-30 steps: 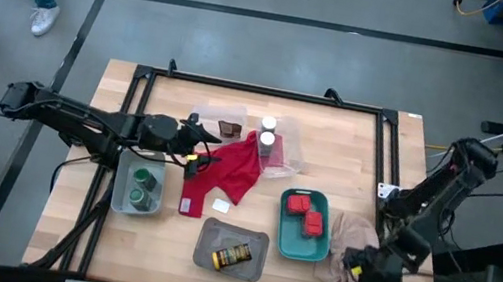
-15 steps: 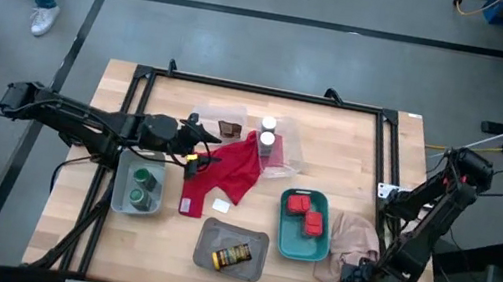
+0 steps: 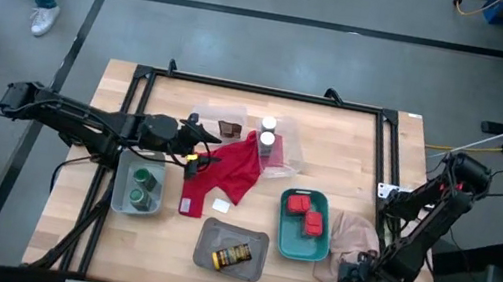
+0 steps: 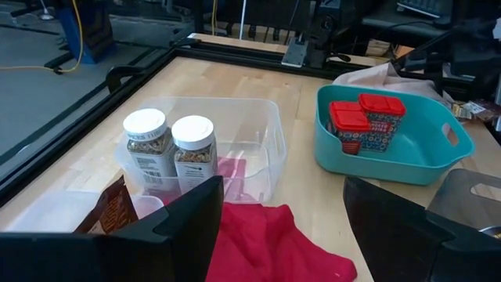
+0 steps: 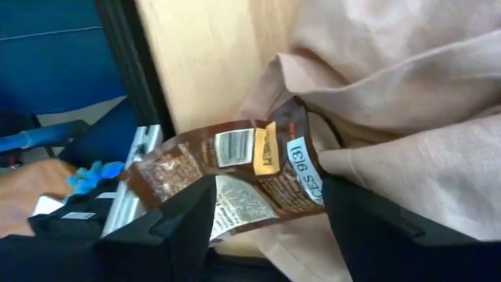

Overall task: Sort spices by type
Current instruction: Put the orange seasoning pack into the left transparent bin

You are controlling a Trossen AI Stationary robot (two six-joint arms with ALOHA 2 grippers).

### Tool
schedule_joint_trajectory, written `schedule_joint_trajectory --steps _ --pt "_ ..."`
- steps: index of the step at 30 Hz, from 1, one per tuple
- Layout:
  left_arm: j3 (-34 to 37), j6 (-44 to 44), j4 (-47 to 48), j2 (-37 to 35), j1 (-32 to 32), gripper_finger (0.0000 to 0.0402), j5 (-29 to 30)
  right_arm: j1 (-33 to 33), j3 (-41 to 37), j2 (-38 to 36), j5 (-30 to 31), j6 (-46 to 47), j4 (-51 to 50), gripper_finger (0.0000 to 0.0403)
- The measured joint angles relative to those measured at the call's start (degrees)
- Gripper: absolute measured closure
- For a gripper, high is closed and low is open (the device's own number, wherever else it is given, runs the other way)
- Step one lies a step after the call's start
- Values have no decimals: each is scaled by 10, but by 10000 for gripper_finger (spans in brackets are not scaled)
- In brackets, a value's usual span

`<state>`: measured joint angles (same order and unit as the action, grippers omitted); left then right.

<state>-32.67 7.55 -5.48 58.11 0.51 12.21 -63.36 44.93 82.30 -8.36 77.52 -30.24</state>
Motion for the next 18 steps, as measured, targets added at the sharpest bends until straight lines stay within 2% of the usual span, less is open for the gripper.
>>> schedule_joint_trajectory --steps 8,18 --pt "0 0 1 0 0 147 0 0 0 5 33 -31 0 166" --pt "0 2 1 0 0 146 0 1 0 5 35 -45 0 166"
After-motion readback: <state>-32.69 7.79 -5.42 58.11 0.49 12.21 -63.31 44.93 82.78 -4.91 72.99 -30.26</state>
